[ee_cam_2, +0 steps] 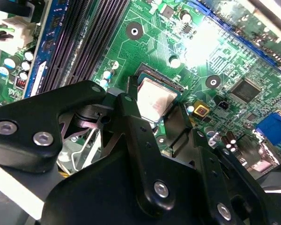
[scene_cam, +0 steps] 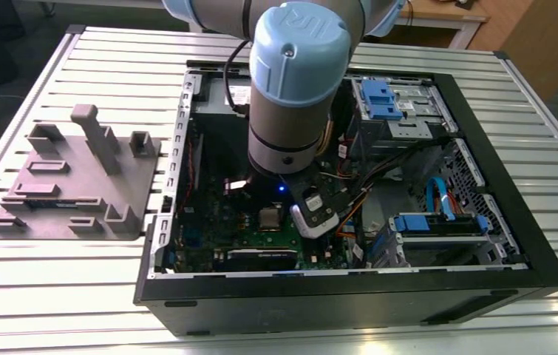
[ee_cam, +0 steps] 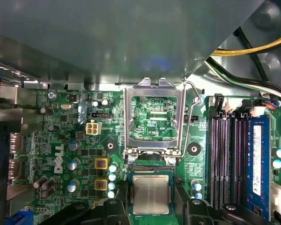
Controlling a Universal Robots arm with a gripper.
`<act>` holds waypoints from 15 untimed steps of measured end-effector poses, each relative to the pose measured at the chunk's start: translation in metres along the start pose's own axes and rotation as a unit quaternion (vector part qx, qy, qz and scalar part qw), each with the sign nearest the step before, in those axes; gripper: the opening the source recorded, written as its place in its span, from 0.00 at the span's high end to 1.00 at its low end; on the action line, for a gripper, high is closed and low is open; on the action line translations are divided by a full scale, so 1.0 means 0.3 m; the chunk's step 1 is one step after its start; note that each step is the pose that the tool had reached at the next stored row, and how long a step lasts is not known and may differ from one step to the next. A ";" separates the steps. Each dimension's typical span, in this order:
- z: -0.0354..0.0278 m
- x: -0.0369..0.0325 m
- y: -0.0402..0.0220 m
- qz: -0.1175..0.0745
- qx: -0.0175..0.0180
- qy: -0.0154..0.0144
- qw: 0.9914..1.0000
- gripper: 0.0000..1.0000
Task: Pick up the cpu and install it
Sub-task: 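Place the cpu into insertion slot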
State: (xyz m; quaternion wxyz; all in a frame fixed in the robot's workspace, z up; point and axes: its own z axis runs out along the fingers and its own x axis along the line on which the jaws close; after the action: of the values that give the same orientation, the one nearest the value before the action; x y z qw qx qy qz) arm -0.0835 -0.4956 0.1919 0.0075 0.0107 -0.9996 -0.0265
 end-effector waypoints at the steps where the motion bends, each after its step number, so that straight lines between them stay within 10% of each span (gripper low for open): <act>1: 0.003 0.000 0.000 0.000 0.000 0.000 1.000 0.53; 15: 0.008 0.000 0.000 0.000 0.000 0.000 1.000 0.52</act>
State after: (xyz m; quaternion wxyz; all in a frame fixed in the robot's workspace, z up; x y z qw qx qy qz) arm -0.0835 -0.4956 0.1895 0.0075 0.0107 -0.9996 -0.0265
